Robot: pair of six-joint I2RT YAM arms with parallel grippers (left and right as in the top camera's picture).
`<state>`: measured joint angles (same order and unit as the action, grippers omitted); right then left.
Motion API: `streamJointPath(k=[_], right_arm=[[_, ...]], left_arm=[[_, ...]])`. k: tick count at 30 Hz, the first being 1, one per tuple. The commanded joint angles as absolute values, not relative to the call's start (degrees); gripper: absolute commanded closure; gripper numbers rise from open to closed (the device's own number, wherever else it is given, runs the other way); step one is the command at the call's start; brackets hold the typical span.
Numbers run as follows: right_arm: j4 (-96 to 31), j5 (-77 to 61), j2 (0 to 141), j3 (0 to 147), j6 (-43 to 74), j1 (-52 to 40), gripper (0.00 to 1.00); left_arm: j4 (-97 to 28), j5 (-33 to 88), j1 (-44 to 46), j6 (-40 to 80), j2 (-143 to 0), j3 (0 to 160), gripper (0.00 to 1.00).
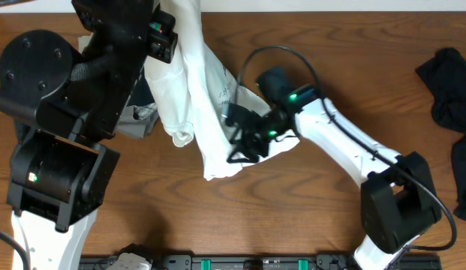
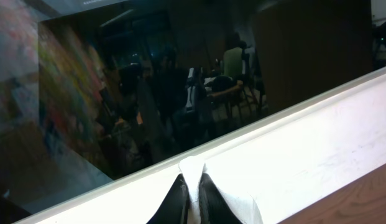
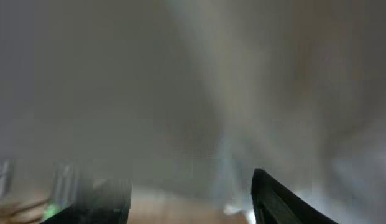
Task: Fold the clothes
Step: 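Grasp the hanging T-shirt with the right gripper below the left gripper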
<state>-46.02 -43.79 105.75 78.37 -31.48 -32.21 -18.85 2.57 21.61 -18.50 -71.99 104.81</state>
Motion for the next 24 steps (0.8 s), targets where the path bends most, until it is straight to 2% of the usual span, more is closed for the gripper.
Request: streamJointPath(k=[1,2,4,6,7,12,19,24], right_arm=[[-42.8,-34.9,105.5,78.5,-17.7,-34.8,0.46],[-42.3,-35.0,105.5,78.5,-17.6,-35.3,0.51],[-42.5,-34.6,105.5,78.5,-17.5,-36.4,0.76],[-44.2,-32.4,105.5,78.5,-17.2,-36.8,0.96],[-45.0,-30.2,105.5,78.5,-16.2,-36.8,0.99],[-49.0,-7.3,103.5,78.5,-3.9,-33.2,0.99],[-49.5,5.0,89.9,80.2,4.5,-19.7,0.99],[-46.6,6.6,77.9,82.7,4.8,-8.1,0.99]], left_arm=[[-18.1,1.8,21.7,-19.5,-71.4,106.1,0.94],[-18.1,1.8,21.7,-19.5,-71.4,106.1,0.94],[-18.1,1.8,21.7,-19.5,-71.4,106.1,0.94],[-18.1,1.8,21.7,-19.7,-71.4,106.1,0.94],[-18.2,1.6,21.7,-19.7,-71.4,106.1,0.94],[-18.6,-3.2,21.7,-21.0,-71.4,106.1,0.94],[-22.2,-5.3,21.7,-22.5,-71.5,106.1,0.94],[-25.8,-5.2,21.7,-22.5,-71.5,106.1,0.94]])
